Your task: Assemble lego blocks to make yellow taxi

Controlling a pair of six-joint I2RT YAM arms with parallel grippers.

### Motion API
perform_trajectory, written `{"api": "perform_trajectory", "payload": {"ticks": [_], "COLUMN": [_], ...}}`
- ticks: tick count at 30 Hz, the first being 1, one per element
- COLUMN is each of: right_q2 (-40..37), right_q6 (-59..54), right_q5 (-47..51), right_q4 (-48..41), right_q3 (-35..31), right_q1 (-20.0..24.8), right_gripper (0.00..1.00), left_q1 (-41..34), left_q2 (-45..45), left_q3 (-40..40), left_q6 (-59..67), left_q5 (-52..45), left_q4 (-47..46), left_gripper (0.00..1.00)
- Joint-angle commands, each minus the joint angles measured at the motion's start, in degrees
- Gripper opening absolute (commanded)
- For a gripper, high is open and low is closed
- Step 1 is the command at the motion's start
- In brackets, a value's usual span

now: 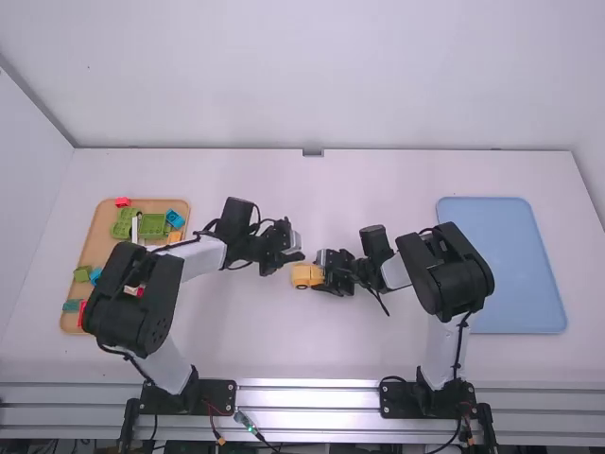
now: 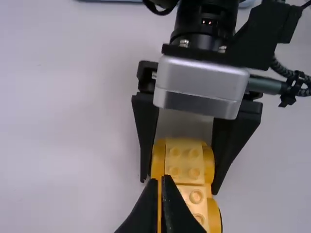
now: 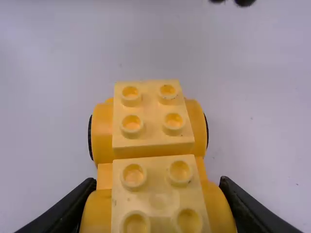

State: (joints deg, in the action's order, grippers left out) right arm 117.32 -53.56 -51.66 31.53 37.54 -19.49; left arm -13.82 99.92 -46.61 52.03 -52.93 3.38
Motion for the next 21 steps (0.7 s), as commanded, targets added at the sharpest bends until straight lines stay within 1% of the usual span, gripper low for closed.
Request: {"api": "perform_trajectory", "payload": {"ticks": [1,7,13,17,18,20,21], "right_q2": [0.79,0.79,0.79,0.79,0.79,0.79,0.79], "right_q6": [-0.72,-0.70,-0.72,-0.72,-0.72,-0.72,-0.72], "right_q5": [1.97,1.97,1.95,1.95,1.92,1.99,1.99], "right_q4": [-0.31,-0.28,-0.28,-0.28,-0.26,-0.28,-0.28], "right_q3": [0.11,0.11,0.11,0.11,0.11,0.11,0.11], "right_q1": [-0.07,-0.07,-0.07,-0.07,-0.07,-0.09,-0.07], "right_gripper": [0.45,0.45,0.45,0.47,0.45,0.46,0.45], "left_q1": [-0.85,-1.49,-1.55,-1.92,-1.95,-1.92,-1.95], "left_q2": [1.29,5.77,6.29,6.29,6.29,6.29,6.29], "left_q3": [0.98,1.68,3.15,5.97,6.54,8.46,8.57], "left_q6": [0.13,0.07,0.26,0.02,0.00,-1.01,-1.25], "left_q5": [1.03,1.11,1.38,1.38,1.36,1.40,1.40], "left_q4": [-0.48,0.52,0.76,4.87,5.84,9.57,9.90], "left_gripper": [0.02,0.02,0.02,0.02,0.02,0.02,0.02]}}
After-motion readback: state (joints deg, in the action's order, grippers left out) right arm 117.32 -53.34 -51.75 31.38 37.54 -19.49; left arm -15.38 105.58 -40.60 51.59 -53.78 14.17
